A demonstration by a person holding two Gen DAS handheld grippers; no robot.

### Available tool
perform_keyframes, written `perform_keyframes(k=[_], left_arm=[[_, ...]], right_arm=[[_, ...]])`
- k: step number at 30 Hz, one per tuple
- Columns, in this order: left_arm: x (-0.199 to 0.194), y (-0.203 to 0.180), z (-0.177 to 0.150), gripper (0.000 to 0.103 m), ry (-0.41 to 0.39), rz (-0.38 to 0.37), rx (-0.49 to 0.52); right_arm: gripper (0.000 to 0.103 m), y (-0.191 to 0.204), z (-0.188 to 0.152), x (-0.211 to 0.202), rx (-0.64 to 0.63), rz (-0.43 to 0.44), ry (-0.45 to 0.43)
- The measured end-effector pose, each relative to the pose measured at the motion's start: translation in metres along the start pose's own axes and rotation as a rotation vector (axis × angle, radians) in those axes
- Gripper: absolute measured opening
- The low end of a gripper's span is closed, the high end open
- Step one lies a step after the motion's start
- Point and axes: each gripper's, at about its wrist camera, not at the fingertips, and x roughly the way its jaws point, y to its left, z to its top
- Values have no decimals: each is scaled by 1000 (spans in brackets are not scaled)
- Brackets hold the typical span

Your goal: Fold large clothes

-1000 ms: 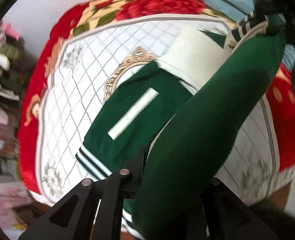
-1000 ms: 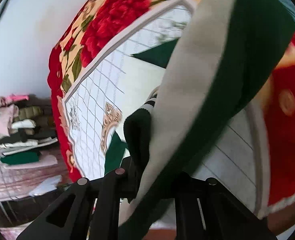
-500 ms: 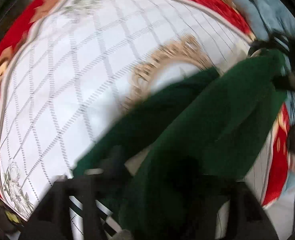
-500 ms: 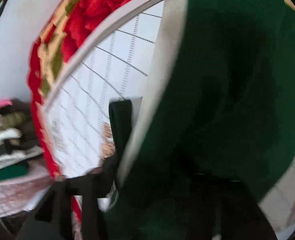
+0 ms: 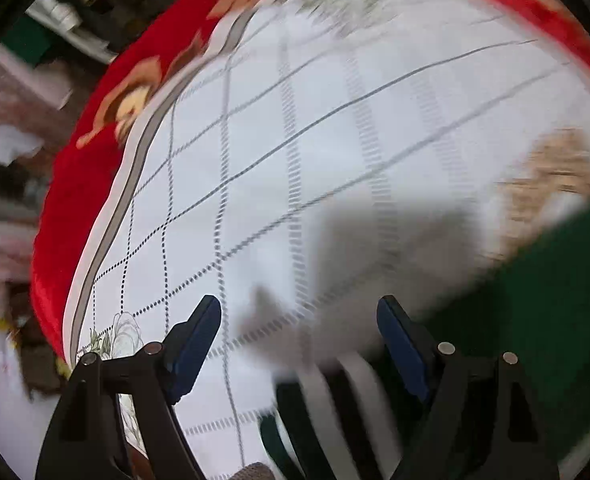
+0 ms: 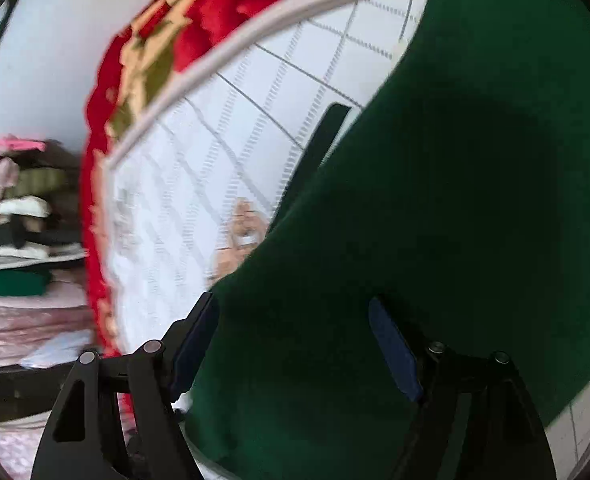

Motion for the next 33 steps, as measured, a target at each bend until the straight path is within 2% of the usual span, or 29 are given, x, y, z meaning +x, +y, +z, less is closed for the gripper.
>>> perform_keyframes(k=[1, 3, 5, 8, 10, 11, 14, 16, 17, 19, 20, 23, 25, 28, 30, 32, 33], left_arm=[[10, 6, 4, 80, 25, 2, -30], [14, 25, 10, 80, 50, -43, -117], [-8, 37, 9, 80, 5, -49, -151], [-73, 44, -13, 80, -113, -95, -133], [-104, 30, -36, 80, -144, -120, -67], [-109, 18, -42, 82, -134, -122, -40], [-88, -22, -64, 83, -71, -92, 36], [-52, -42, -63, 83, -37, -8, 38], [-39, -43, -60, 86, -25, 27, 29], [-7, -32, -48, 103, 12, 23, -42], [1, -24, -40, 103, 20, 3, -84], [0, -14, -27, 103, 18, -28, -106], [-10, -17, -23, 103, 6, -27, -86], [-40, -30, -25, 103, -54, -12, -41], [-56, -40, -29, 103, -89, -18, -40], [-67, -52, -34, 103, -95, -19, -46], [-73, -56, -36, 103, -107, -12, -55]], right_arm=[[81, 1, 2, 8, -13, -12, 8], [82, 5, 5, 10, -28, -20, 25], [82, 8, 5, -8, -37, 24, 39], [82, -8, -4, -42, 3, 115, 16], [82, -28, -17, -64, 29, 112, 8], [82, -38, -23, -70, 39, 103, 13], [82, -66, -43, -80, 63, 72, 33], [82, -81, -56, -80, 72, 46, 47], [82, -90, -61, -77, 83, 23, 59], [82, -107, -67, -75, 114, -6, 64], [82, -116, -69, -76, 132, -17, 62], [82, -139, -73, -82, 173, -34, 31], [82, -154, -71, -91, 197, -41, -34], [82, -180, -61, -94, 221, -57, -145], [82, -201, -46, -82, 263, -14, -182], [83, -222, -32, -63, 339, 22, -165], [84, -233, -27, -53, 388, 102, -172]])
